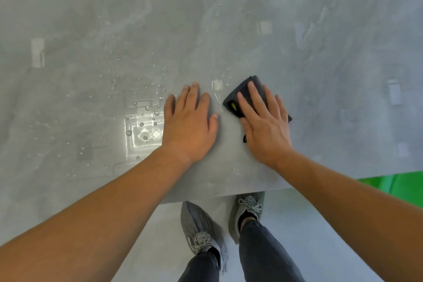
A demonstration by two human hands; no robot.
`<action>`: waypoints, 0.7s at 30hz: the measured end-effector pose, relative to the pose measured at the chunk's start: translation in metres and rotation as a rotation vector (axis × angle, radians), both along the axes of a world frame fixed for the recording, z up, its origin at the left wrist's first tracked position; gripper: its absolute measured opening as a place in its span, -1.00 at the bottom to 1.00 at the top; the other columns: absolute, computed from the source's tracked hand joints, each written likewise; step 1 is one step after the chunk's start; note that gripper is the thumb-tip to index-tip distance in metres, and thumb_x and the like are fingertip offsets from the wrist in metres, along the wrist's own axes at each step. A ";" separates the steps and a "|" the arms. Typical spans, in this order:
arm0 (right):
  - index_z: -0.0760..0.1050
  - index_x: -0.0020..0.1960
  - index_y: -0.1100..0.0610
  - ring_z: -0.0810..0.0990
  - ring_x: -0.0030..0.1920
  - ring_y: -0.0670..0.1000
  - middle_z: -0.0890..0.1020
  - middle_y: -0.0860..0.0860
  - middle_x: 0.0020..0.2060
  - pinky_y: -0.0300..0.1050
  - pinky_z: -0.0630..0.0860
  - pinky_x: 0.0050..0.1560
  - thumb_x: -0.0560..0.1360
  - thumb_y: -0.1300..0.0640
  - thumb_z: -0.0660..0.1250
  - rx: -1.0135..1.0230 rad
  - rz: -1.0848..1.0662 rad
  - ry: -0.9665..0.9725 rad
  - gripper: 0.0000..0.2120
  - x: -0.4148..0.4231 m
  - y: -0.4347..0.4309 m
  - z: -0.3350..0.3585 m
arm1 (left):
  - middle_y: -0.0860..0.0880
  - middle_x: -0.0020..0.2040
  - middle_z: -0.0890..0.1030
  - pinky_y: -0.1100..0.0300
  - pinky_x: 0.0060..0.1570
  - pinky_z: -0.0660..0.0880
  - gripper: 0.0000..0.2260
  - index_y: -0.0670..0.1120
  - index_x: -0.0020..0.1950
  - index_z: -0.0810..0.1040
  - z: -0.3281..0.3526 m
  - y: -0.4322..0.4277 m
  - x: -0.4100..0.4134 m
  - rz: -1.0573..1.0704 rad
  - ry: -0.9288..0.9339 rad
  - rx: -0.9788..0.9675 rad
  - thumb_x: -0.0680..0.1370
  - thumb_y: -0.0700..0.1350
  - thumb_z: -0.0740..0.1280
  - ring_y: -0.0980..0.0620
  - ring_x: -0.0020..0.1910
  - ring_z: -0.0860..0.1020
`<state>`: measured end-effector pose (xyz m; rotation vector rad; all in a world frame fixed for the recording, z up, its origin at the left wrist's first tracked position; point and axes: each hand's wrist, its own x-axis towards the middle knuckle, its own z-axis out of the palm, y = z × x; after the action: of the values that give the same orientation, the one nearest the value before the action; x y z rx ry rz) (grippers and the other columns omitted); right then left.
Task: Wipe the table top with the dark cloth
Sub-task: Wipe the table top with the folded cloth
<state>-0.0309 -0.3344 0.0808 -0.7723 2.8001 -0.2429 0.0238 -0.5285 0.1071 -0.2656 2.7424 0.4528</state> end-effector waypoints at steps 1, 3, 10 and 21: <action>0.13 0.60 -0.06 0.01 0.59 0.18 0.07 -0.01 0.62 0.18 -0.05 0.57 0.66 -0.05 0.03 0.010 0.045 -0.017 -0.49 -0.001 0.004 0.000 | -0.13 0.63 0.05 -0.16 0.53 -0.14 -0.48 -0.05 0.56 0.19 0.002 0.001 -0.002 0.006 0.000 -0.010 0.65 0.14 -0.05 -0.11 0.60 -0.02; 0.14 0.60 -0.07 0.01 0.60 0.17 0.07 -0.02 0.62 0.18 -0.04 0.57 0.65 -0.05 0.03 0.010 0.072 -0.030 -0.49 -0.028 0.007 -0.001 | -0.14 0.56 0.20 -0.17 0.52 -0.10 -0.54 -0.06 0.45 0.33 0.005 0.001 -0.006 0.019 0.023 -0.031 0.63 0.13 0.00 -0.15 0.54 0.12; 0.08 0.61 -0.11 -0.04 0.60 0.18 0.03 -0.04 0.63 0.17 -0.08 0.57 0.67 -0.03 0.00 -0.054 -0.307 -0.011 -0.50 -0.130 -0.025 -0.006 | -0.12 0.46 0.29 -0.12 0.48 0.05 -0.58 -0.08 0.33 0.42 0.010 -0.015 -0.043 0.090 0.085 0.028 0.59 0.10 0.06 -0.15 0.45 0.25; 0.13 0.60 -0.07 -0.02 0.60 0.18 0.04 -0.02 0.63 0.15 -0.12 0.58 0.68 -0.01 0.02 -0.030 -0.067 -0.058 -0.51 -0.193 -0.013 0.002 | -0.15 0.63 0.01 -0.07 0.52 -0.07 -0.48 -0.07 0.56 0.17 0.015 -0.036 -0.127 0.098 0.004 -0.010 0.65 0.10 0.08 -0.13 0.60 -0.03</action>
<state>-0.2236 -0.3479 0.0826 -0.6680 2.7764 -0.3145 -0.1027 -0.5642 0.1224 -0.4040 2.7453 0.4658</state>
